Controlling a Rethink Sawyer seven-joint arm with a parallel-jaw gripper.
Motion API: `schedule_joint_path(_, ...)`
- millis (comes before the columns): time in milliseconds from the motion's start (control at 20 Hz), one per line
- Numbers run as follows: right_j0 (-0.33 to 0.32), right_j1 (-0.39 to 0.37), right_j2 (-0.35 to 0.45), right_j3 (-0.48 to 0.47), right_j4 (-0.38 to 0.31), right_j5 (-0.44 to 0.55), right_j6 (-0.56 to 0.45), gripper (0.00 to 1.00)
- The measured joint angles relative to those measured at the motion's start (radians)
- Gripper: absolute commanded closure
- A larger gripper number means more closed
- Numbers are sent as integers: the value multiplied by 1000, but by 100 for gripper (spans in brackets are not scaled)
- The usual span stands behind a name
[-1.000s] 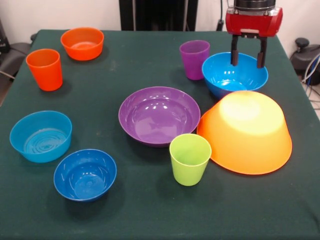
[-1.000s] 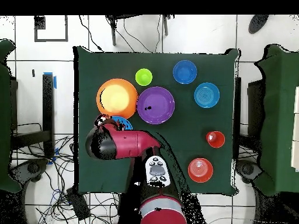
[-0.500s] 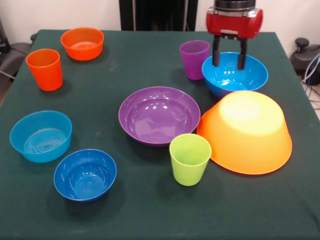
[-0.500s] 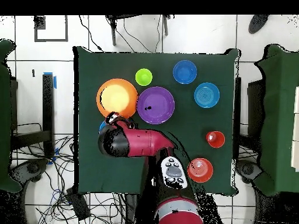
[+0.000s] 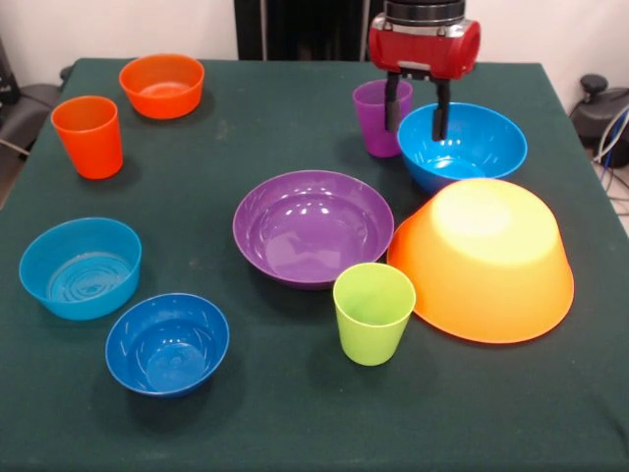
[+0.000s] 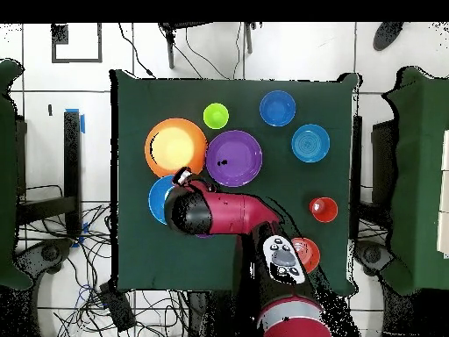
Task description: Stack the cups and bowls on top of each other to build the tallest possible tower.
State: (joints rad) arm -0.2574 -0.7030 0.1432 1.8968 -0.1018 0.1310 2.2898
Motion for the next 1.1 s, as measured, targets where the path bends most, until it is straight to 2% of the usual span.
schedule_joint_path(350,-35,18,18,-3,-45,7,0,0)
schedule_joint_path(1100,-32,42,18,-36,-62,16,0,0)
